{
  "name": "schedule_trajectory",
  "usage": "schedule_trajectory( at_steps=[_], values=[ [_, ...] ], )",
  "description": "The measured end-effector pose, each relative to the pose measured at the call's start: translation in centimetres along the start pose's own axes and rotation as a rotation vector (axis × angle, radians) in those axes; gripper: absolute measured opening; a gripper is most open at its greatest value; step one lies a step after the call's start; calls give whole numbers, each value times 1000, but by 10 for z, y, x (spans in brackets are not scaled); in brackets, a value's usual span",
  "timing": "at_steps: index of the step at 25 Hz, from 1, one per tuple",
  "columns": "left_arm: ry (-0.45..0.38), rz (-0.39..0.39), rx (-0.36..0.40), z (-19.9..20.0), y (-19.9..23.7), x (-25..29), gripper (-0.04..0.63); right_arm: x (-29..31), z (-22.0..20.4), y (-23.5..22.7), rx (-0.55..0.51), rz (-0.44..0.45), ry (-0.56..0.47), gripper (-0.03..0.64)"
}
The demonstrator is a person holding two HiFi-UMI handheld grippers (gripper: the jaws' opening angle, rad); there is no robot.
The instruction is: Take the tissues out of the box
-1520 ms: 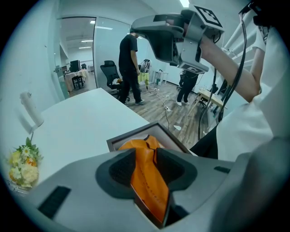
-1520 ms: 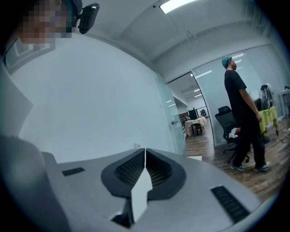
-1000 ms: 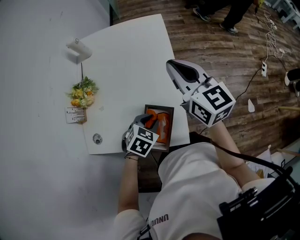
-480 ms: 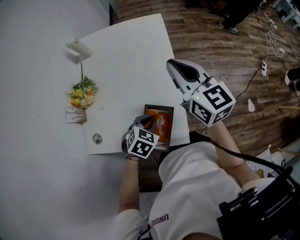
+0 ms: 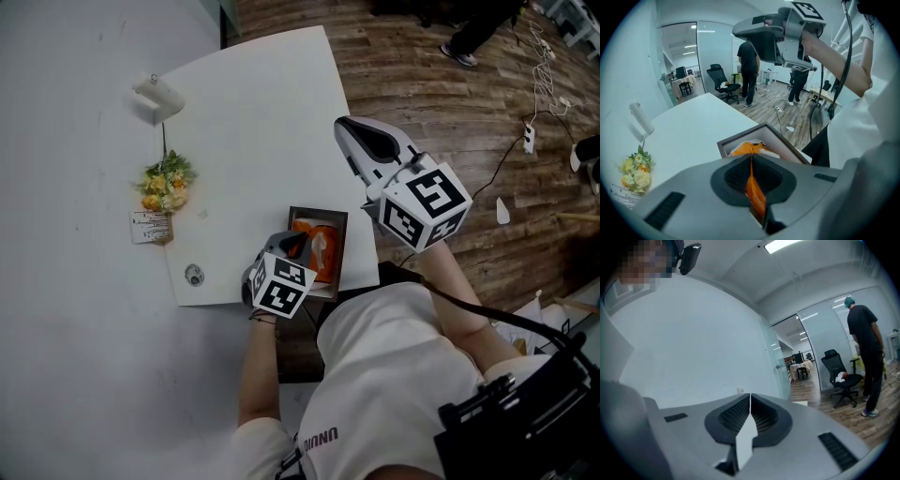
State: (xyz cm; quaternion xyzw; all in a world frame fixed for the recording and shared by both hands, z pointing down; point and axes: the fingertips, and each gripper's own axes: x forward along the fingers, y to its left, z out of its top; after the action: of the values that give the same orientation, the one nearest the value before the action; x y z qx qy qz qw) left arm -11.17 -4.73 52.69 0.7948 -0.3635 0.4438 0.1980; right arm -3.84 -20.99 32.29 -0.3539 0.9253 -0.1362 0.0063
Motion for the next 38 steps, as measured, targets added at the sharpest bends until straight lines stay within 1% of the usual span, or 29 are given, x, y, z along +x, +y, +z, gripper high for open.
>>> schedule_trajectory(
  at_steps=[5, 10, 16, 38],
  values=[
    [-20, -3, -27, 1, -1, -4, 15, -1, 0, 0, 5, 0, -2, 21],
    [-41, -1, -33, 1, -1, -7, 14, 1, -1, 3, -1, 4, 0, 21],
    [-85, 2, -61, 4, -1, -11, 14, 1, 0, 3, 6, 4, -4, 21],
    [-174, 25, -80, 15, -3, -31, 12, 1, -2, 9, 7, 6, 1, 21]
  ],
)
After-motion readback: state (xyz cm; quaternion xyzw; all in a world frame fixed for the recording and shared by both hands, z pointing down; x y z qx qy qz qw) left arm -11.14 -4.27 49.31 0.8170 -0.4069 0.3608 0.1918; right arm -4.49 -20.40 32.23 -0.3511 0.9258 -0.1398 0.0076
